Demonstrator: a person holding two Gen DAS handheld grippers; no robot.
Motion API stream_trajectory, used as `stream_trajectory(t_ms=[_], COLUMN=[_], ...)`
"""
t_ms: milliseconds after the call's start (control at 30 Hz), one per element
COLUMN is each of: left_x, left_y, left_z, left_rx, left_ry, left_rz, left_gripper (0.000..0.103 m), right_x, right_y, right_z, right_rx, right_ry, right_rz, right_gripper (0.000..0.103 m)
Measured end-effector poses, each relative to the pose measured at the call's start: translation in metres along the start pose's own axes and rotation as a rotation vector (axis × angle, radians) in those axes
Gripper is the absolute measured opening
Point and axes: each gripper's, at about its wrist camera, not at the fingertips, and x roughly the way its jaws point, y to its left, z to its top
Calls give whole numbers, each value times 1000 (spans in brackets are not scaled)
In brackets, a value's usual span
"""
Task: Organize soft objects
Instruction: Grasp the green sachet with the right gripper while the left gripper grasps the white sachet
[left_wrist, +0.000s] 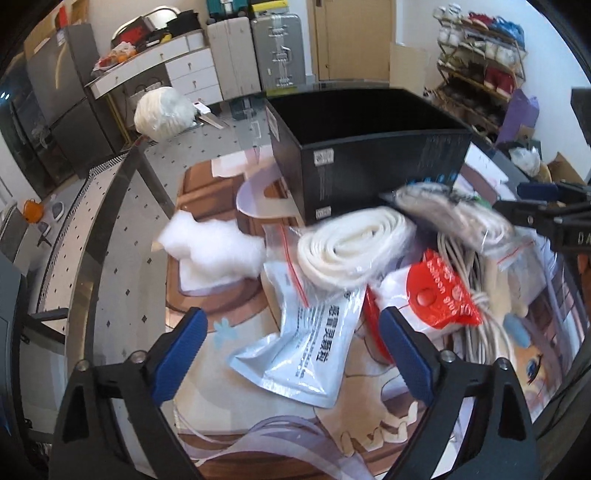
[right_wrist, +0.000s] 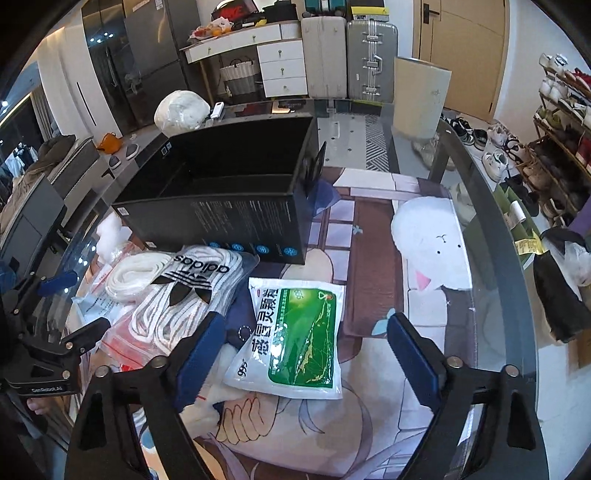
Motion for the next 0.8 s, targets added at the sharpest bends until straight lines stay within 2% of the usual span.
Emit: stream_trajectory(t_ms=[67, 133, 233, 300, 333, 367, 400, 433, 467, 533, 633, 800], left_x=[2, 7, 11, 12, 12, 13, 12, 11, 9, 5, 0, -13], left_y=[-2, -1, -1, 0, 0, 1, 1, 0, -1, -3, -2, -2], left_z=[-2, -3, -4, -3, -3, -4, -4, -5, -4, -6, -11, -31], left_rx=[12, 8, 10, 6, -1, -7, -10, -8, 7, 12, 7, 12], left_ry=[16, 44, 65, 67, 69, 71, 73, 74, 72, 73, 70, 73], left_rz=[-3, -14, -28, -31, -37, -45, -67, -96, -101, -103, -109, -134], left_gripper=[86, 78, 78, 78, 75, 70, 57, 48, 47, 40, 35, 36], right_x=[5, 9, 12, 16, 20, 23, 26, 26, 24, 21, 12, -5], right_y=[1, 2, 5, 9, 11, 11, 12, 13, 14, 14, 10, 8], right_z=[-2, -3, -1, 1, 1, 0, -2, -4, -6, -9, -20, -38], right_rx=[-8, -18, -27, -47, -57, -59, -62, -69, -83, -99, -101, -111], right_ry=[18, 33, 31, 35, 53, 65, 83, 79, 86, 91, 96, 94], right_rz=[-4, -4, -21, -34, -36, -30, -31, -35, -43, -32, -11, 26], right_gripper=[86, 82, 82, 75, 65, 60, 57, 56, 50, 47, 43, 39])
